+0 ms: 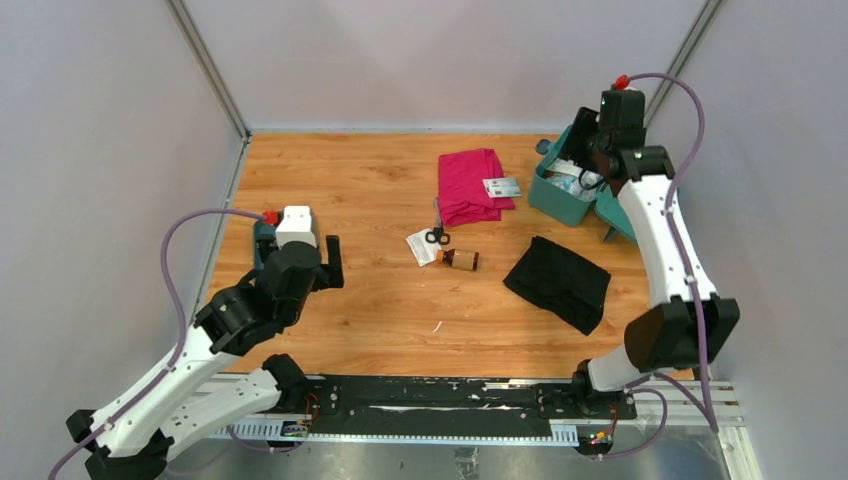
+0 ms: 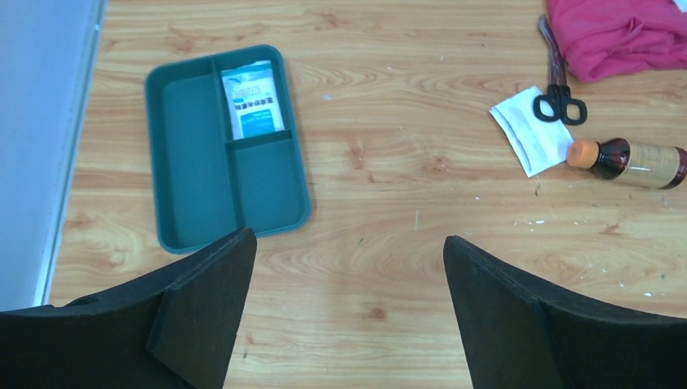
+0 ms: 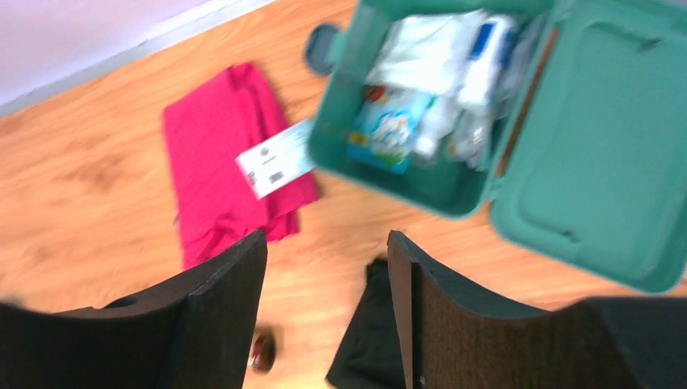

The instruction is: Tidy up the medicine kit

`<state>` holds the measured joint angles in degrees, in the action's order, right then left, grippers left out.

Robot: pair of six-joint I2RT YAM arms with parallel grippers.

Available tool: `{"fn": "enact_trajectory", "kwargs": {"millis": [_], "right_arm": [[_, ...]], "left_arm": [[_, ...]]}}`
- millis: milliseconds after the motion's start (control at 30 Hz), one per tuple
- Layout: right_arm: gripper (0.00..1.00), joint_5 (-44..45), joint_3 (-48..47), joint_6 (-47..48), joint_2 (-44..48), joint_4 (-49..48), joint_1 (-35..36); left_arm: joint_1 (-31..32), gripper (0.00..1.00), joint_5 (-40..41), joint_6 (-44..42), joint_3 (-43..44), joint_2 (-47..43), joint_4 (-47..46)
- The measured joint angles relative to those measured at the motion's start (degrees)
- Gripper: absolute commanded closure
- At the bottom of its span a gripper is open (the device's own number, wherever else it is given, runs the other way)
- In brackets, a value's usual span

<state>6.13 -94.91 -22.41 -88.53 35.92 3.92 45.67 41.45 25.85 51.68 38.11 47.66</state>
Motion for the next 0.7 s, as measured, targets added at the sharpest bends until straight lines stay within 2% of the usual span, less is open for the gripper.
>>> {"fn": "enact_trajectory", "kwargs": {"millis": [133, 200, 333, 500, 600, 700], "right_arm": [[0.41, -4.22, 8.11, -0.39, 6.95, -1.92, 5.07], [0.42, -5.11, 12.52, 0.0, 8.07, -1.88, 9.88], [0.42, -6.62, 21.55, 0.61, 8.13, 0.09, 17.77], [0.42, -6.84, 32.59, -0.2, 11.93, 2.19, 23.71], [0.43, -6.86, 36.85, -0.94, 15.65, 2.89, 25.27], [0.42, -6.82, 38.8, -1.38, 18.69, 3.19, 25.44]], "left_arm": [[-0.92, 0.09, -1.64, 0.46, -0.92, 4.72, -2.73], [-5.16, 0.09, -4.66, 0.17, -1.44, 7.56, -5.4], [-19.19, 0.11, -13.11, 1.07, -3.5, 11.3, -10.08], [-31.45, 0.14, -22.6, 4.5, -5.57, 18.73, -15.89], [-36.15, 0.21, -28.11, 6.27, -8.85, 24.11, -19.45], [-36.87, 0.27, -30.1, 6.58, -9.44, 29.92, -21.31]]}}
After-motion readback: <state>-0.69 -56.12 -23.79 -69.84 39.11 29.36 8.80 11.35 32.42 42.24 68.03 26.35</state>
